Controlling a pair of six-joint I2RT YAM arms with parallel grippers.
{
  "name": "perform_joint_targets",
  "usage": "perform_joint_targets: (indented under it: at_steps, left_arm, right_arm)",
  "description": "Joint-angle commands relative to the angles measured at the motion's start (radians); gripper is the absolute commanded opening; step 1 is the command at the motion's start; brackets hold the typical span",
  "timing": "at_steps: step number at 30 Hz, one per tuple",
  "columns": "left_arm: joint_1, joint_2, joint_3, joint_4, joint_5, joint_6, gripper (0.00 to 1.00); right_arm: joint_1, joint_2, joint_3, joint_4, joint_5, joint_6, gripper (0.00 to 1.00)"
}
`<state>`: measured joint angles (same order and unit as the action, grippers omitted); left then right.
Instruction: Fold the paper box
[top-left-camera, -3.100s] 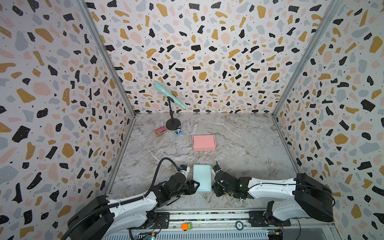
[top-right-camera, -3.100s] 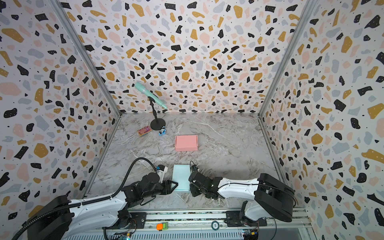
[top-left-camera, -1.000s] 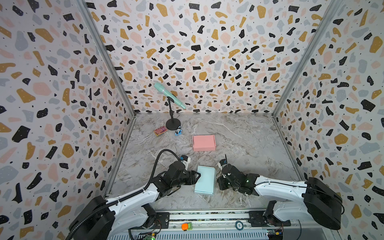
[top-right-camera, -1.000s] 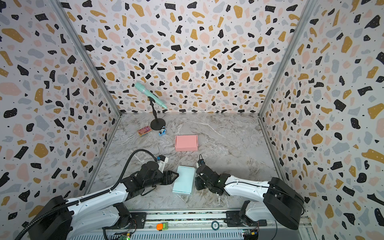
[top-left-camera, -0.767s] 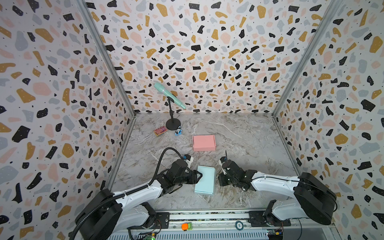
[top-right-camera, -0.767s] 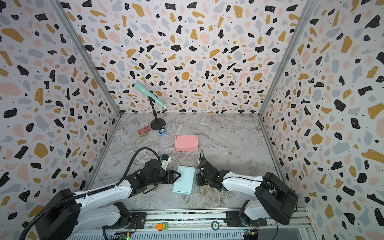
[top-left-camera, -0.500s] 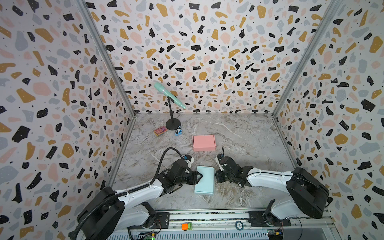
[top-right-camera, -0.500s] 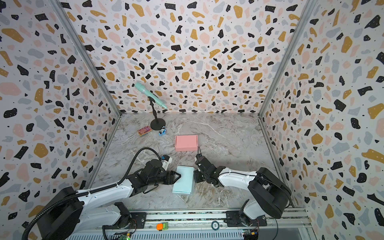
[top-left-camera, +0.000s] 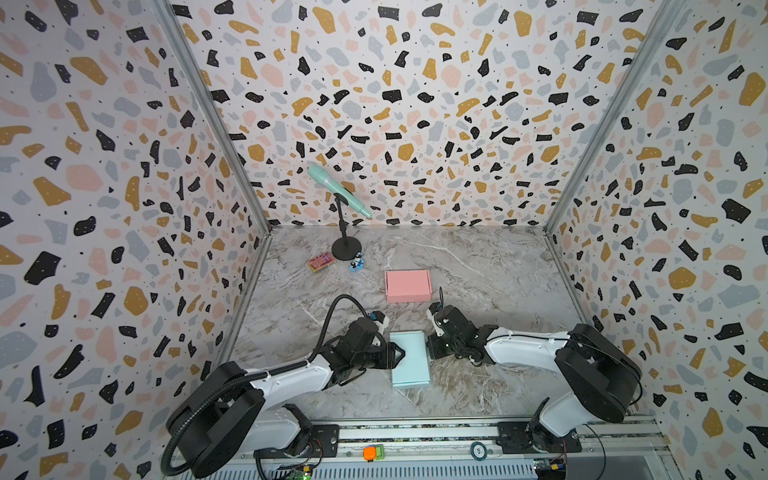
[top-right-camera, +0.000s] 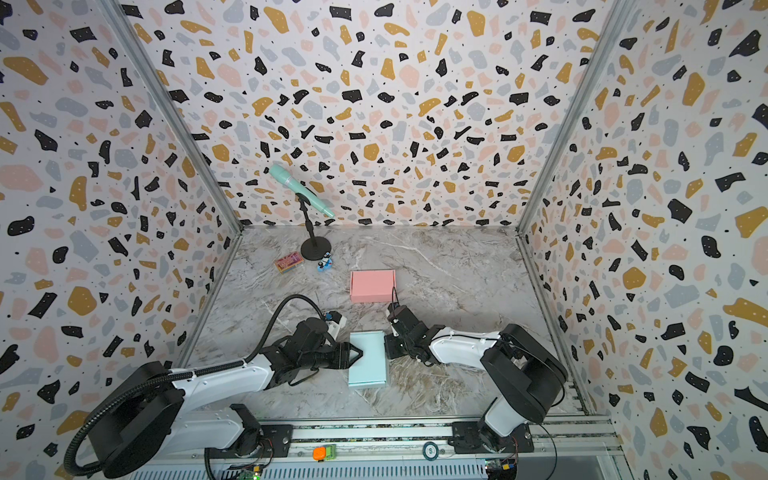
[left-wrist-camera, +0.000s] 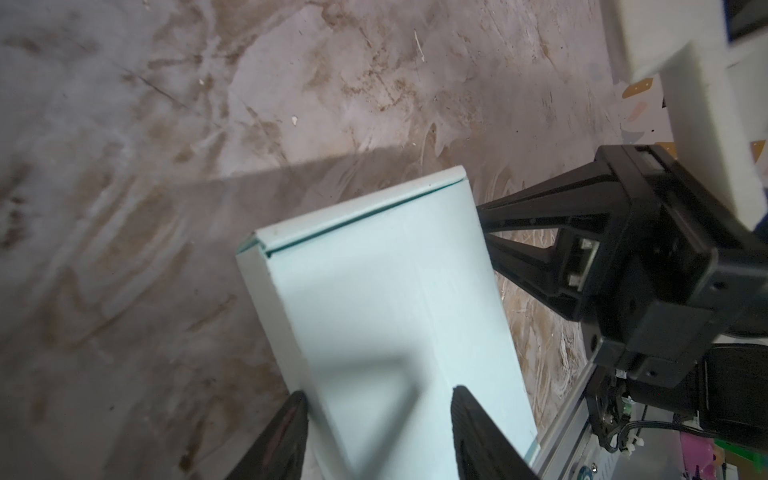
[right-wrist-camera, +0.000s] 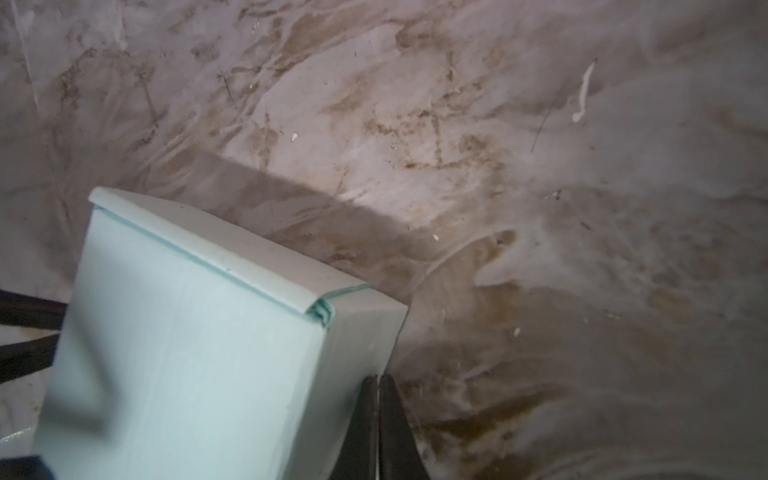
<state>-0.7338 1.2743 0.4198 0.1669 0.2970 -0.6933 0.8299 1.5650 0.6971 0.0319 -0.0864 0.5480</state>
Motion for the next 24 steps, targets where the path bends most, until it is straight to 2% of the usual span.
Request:
perform_joint_targets:
  at_steps: [1,13,24]
  left_arm:
    - [0.001,0.008,0.03,0.077,0.047,-0.006,0.57]
    - [-0.001,0.028,0.051,0.129,0.054,-0.02,0.57]
    - [-0.001,-0.013,0.026,0.042,0.013,-0.011,0.57]
  right_arm:
    - [0.01,0.004,0.037,0.022,-0.048,-0.013,0.08]
    - [0.053,0.016,0.058,0.086,-0.104,0.013,0.07]
    - [0.013,-0.067,-0.007,0.001,-0.033,-0.01,0.09]
